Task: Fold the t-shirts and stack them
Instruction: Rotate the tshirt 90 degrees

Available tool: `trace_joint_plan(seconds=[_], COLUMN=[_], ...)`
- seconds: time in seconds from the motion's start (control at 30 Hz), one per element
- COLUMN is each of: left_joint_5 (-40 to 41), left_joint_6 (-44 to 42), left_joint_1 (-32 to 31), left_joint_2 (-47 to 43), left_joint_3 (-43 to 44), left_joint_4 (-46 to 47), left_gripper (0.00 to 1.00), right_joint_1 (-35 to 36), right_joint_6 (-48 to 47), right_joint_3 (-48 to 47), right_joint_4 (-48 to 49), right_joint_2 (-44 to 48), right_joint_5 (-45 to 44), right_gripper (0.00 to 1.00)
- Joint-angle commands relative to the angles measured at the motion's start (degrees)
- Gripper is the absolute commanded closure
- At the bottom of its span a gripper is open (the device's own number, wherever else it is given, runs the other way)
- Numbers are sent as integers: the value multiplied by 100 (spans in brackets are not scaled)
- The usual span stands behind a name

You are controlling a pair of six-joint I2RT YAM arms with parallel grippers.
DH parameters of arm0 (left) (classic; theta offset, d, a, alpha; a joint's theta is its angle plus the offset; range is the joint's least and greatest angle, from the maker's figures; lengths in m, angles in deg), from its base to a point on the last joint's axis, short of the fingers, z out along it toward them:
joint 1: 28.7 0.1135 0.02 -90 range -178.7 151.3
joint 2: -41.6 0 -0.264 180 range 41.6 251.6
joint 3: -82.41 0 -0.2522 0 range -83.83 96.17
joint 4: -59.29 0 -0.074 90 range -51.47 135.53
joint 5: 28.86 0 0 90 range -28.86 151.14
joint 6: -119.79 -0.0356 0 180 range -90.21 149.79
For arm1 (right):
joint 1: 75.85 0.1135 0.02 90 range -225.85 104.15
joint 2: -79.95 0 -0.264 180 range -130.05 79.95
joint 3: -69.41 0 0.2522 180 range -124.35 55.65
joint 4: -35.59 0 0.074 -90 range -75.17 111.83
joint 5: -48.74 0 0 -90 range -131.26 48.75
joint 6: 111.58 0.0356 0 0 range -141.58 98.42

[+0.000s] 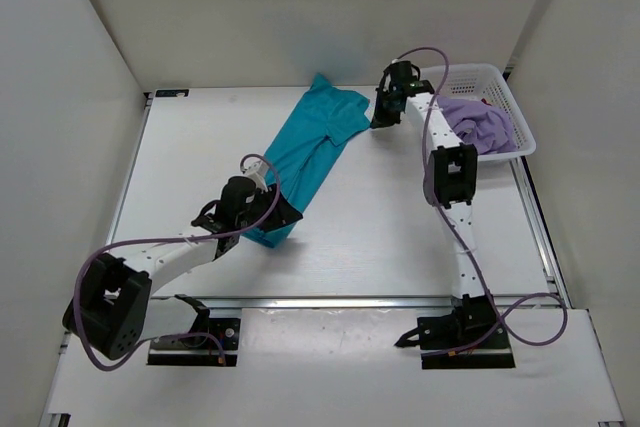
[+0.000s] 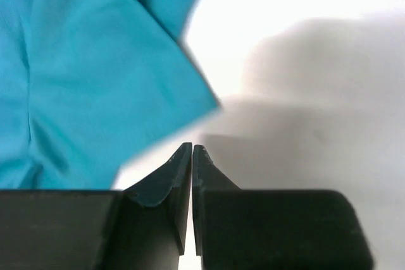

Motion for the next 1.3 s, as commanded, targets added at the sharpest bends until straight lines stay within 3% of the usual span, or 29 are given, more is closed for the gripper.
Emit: trace_joint_plan(seconds=[0.0, 0.17, 0.23, 0.3, 0.37, 0.47, 0.57, 0.67, 0.77, 1.07, 1.13, 1.2, 1.27], left_joint_5=[153, -74, -110, -40, -39, -48, -31, -22, -4, -110, -154, -49, -5], left_joint_6=[-31, -224, -250, -312, -373, -443, -391, -417, -427, -400, -409, -444, -444], left_joint_1=[-124, 191, 394, 622, 789, 895, 922, 1088, 1159, 1572, 1573, 1537, 1476], left_joint_2=[-1, -123, -482, -799, -1055, -1249, -1249, -1371, -1442, -1337, -1284, -1276, -1214], left_joint_3=[296, 314, 261, 95, 15, -47, -30, 14, 32, -100, -143, -117, -135], left_joint_4=[-42, -252, -358, -419, -534, -578, -578, -578, -754, -693, -684, -736, -745], left_gripper=[54, 54, 54, 53, 53, 53, 53, 54, 53, 54, 54, 54, 54], right_joint_1=[-189, 92, 486, 777, 857, 1304, 2112, 2701, 3019, 3459, 3424, 3319, 3178], right_joint_6=[-265, -460, -451, -320, 345, 753, 1305, 1710, 1921, 2379, 2432, 2397, 2344], right_joint_3=[41, 453, 1677, 3515, 5997, 7727, 8432, 8541, 8304, 7873, 7828, 7941, 8301], right_joint_4=[-408, -1121, -877, 522, 1814, 2954, 3630, 4369, 4512, 5031, 4952, 4863, 4898], right_joint_2=[1192, 2429, 3046, 4411, 5462, 6290, 6213, 5529, 5070, 3955, 3805, 3821, 4206], right_joint_5=[-143, -102, -163, -199, 221, 409, 591, 829, 724, 795, 917, 848, 769], right_gripper=[96, 96, 96, 95, 84, 74, 71, 67, 65, 58, 81, 95, 100])
